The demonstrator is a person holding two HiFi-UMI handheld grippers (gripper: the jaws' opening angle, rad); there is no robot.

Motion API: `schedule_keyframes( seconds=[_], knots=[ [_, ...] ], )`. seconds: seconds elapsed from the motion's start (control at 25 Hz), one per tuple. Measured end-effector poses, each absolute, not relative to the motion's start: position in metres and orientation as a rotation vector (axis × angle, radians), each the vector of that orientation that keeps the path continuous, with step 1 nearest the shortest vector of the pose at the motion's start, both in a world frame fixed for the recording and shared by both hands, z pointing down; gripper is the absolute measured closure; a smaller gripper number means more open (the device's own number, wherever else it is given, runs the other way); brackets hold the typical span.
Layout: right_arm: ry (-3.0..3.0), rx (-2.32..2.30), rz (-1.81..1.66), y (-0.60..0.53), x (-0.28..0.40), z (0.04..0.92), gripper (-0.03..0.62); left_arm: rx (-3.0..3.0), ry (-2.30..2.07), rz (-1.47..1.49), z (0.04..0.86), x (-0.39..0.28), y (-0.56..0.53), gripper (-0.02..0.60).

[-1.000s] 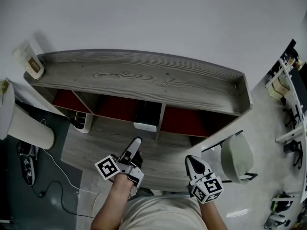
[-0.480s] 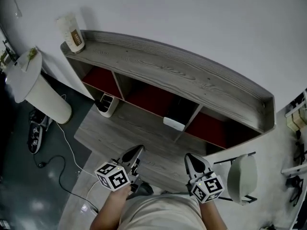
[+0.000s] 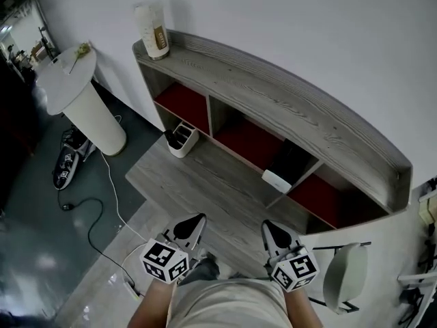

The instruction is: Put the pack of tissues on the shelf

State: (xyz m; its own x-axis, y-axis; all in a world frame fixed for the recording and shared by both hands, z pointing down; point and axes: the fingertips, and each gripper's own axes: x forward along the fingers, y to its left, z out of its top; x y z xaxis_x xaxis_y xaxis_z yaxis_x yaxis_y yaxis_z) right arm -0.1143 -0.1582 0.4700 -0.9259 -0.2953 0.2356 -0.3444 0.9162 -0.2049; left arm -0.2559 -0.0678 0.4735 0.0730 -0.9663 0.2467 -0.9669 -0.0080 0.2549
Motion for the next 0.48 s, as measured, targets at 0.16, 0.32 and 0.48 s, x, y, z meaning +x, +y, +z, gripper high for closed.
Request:
schedule_keyframes(
  seconds=[0.16,0.32,0.48],
  knots=[
    [-2.891,0.412,0.331,-0.150,-0.124,0.466,0.566,2.004,-1.968,0.036,0.471,-0.261,-0.054,0.566],
    [-2.896,0.354,0.290,-0.144,-0.130,0.464,0.566,2.013,-2.015,0.061,0.469,-0.261,-0.044,0.566],
    [-2.901,0.304,0.276,-0.139,-0.134,0.462,0.566,2.021,-2.052,0.086,0.468,-0.259,-0.041,0.566]
  ],
)
